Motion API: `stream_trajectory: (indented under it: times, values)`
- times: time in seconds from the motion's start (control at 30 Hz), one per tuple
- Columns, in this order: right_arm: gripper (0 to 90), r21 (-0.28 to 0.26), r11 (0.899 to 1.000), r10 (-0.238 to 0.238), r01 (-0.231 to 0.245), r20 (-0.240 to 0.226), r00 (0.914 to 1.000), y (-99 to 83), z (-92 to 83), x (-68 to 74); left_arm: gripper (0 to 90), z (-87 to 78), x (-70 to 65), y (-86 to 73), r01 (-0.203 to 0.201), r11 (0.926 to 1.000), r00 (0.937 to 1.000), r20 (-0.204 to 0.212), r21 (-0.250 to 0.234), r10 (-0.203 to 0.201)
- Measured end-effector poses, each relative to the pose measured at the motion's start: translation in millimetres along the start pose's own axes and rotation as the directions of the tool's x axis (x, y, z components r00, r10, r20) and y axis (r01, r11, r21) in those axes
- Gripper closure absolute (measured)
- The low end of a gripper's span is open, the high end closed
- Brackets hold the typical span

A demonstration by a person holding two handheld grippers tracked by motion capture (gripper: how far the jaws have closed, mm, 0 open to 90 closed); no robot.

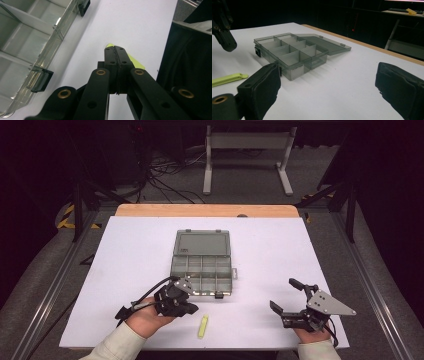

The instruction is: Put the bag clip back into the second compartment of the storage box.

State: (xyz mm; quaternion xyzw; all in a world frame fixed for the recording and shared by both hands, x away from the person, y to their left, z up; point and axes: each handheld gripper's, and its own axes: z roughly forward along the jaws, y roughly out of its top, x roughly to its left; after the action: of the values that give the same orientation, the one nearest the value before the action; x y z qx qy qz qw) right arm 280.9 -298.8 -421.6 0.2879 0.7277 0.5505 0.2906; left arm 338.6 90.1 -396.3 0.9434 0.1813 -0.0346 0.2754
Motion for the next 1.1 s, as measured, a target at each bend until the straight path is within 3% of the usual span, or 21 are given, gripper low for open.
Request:
stream_trajectory:
  times: [0.57,1.1]
  values:
    - [7.2,-0.002,1.0,-0.001,0.001,-0.004,1.0,0.1,-0.5,-0.4,89.3,34.8,5.0,3.3,0.062,0.9968,0.9981,0.001,0.052,-0.062]
    - [7.2,0.0,1.0,-0.004,0.004,-0.006,1.0,0.3,-0.5,0.0,89.3,53.6,-3.8,11.0,0.033,0.997,0.9993,0.017,0.071,-0.034]
